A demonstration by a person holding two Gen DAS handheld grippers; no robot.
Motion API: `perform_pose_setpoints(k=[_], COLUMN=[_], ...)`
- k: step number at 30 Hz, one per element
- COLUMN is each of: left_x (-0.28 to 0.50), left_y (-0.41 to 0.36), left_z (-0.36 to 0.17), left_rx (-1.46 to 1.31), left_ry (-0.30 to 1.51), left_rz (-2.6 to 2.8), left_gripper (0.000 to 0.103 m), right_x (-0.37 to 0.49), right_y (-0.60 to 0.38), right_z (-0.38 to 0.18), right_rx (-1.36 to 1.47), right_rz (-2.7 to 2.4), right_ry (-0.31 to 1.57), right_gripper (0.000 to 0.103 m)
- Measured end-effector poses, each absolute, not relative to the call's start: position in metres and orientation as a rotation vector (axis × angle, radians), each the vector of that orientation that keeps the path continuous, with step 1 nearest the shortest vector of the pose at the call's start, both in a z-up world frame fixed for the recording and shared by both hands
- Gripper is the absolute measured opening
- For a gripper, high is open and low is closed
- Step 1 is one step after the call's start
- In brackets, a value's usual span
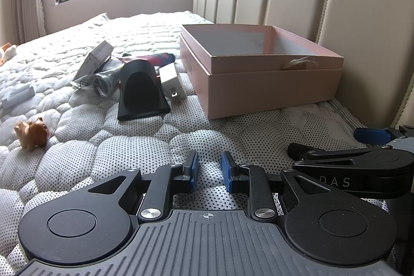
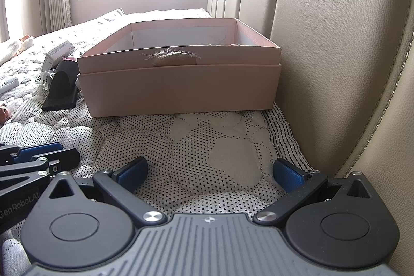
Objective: Organize rigid objects
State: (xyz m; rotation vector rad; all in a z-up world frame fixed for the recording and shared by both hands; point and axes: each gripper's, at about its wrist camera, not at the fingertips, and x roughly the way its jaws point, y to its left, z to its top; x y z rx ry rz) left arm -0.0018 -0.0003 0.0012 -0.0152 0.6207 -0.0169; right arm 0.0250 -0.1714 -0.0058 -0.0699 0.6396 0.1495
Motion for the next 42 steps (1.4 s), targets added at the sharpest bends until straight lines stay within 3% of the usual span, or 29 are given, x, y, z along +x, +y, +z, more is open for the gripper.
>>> perform_pose_setpoints(k=[21, 29, 37, 42], left_x=[0.0, 0.0, -0.033, -0.044], left_y=[0.002, 0.007, 0.057, 0.139], left_z=[0.002, 0.003, 0.031, 0.055], left_rx=[-0.025, -0.051, -0.1, -0.068], left_ry=[0.622, 0.623, 0.52, 0.442], left_rz=[-0.021, -0.035, -0.109, -0.028], left_gripper=[0.025, 0.024, 0.025, 0.025], right_x=[0.027, 0.045, 0.054, 0.054], right_y=[-0.172, -0.175, -0.173, -0.169], right_z=[-0.001, 0.01, 0.011, 0.009], right_rx=[-0.066, -0.063, -0.103, -0.126], right_rz=[0.177, 0.212, 0.237, 0.237], right_ry=[0.645, 0.812, 0.886, 0.894], right_gripper=[0.103, 0.103, 0.103, 0.103])
